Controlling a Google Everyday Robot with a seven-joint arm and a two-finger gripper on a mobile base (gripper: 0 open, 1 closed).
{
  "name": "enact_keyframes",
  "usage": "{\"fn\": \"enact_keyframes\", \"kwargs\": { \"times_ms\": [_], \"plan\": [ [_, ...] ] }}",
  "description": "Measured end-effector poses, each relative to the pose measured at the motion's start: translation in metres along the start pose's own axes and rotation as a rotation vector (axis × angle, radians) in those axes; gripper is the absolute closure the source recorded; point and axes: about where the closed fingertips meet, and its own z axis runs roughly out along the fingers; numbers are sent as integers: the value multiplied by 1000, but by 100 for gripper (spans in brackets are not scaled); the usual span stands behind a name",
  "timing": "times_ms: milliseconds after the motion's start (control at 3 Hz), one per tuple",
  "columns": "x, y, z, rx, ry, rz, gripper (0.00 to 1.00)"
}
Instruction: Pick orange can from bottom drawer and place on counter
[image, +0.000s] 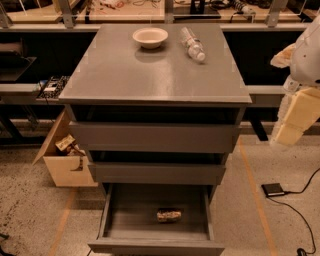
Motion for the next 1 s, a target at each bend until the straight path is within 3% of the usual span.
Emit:
{"fn": "enact_keyframes", "kwargs": {
  "times_ms": [667, 1000],
  "plan": [
    [24, 37, 102, -89, -66, 69, 0],
    [31, 63, 159, -115, -156, 108, 0]
  ]
}}
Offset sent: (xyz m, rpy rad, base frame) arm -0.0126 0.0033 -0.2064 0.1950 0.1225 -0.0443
